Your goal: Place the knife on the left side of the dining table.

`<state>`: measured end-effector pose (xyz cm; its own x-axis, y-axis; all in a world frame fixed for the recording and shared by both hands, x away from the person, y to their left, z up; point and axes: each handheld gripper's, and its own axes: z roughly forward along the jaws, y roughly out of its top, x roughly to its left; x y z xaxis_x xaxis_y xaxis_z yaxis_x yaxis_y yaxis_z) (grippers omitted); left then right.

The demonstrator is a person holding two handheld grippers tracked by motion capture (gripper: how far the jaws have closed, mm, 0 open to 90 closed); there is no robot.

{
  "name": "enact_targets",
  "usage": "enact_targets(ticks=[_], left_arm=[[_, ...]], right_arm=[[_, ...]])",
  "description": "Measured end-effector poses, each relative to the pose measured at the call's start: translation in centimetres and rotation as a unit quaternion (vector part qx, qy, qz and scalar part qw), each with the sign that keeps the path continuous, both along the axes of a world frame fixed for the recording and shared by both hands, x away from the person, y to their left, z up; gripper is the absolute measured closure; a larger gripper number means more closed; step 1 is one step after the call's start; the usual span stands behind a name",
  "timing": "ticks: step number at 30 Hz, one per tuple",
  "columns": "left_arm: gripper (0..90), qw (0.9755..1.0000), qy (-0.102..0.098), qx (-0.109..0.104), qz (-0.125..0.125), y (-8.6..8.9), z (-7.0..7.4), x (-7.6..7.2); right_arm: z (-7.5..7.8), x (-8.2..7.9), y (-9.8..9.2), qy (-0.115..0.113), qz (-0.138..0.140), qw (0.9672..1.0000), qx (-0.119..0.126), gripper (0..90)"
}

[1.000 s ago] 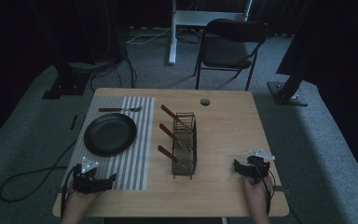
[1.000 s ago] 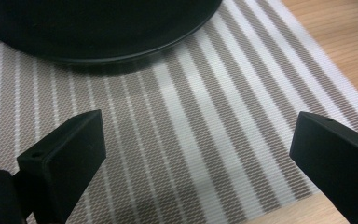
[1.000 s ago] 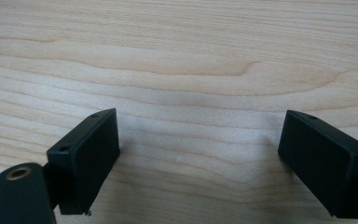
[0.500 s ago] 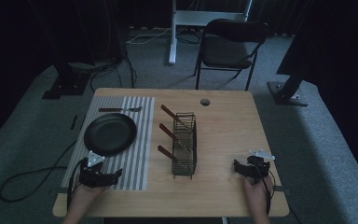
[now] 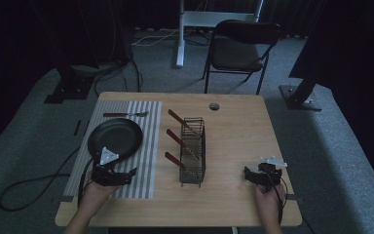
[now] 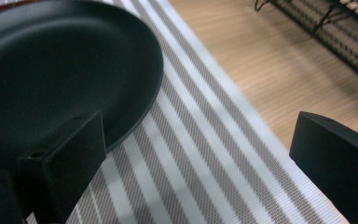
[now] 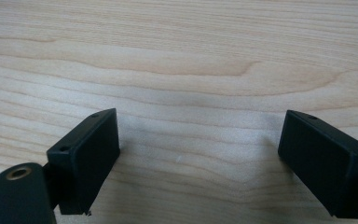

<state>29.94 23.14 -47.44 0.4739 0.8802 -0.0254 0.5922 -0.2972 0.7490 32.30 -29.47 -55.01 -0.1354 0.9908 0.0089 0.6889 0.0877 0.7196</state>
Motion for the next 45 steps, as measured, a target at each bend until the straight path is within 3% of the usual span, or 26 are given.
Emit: enact_targets(ticks=[4,11,24,34,45], left_arm=[[4.3,0.9999,-0.003,-0.006,-0.010,-0.4,0.6,0.5],[4.4,0.9986,-0.007,-0.040,-0.033,-0.9,2.2,1.7],[5.2,0.9971,-0.029,-0.038,-0.059,-2.7,4.9,3.0],[5.3,0.9952,-0.030,-0.051,-0.079,-4.0,6.8,4.4],[5.3,0.9931,-0.032,-0.041,-0.105,-6.5,8.4,5.5]], right_arm=[[0.0,0.0,0.0,0.000,0.000,1.0000,0.000,11.5],[0.0,0.0,0.0,0.000,0.000,1.0000,0.000,11.5],[0.0,0.0,0.0,-0.001,0.000,1.0000,0.000,11.6],[0.0,0.0,0.0,-0.001,0.000,1.0000,0.000,11.6],[0.0,0.0,0.0,-0.001,0.001,1.0000,0.000,11.8]])
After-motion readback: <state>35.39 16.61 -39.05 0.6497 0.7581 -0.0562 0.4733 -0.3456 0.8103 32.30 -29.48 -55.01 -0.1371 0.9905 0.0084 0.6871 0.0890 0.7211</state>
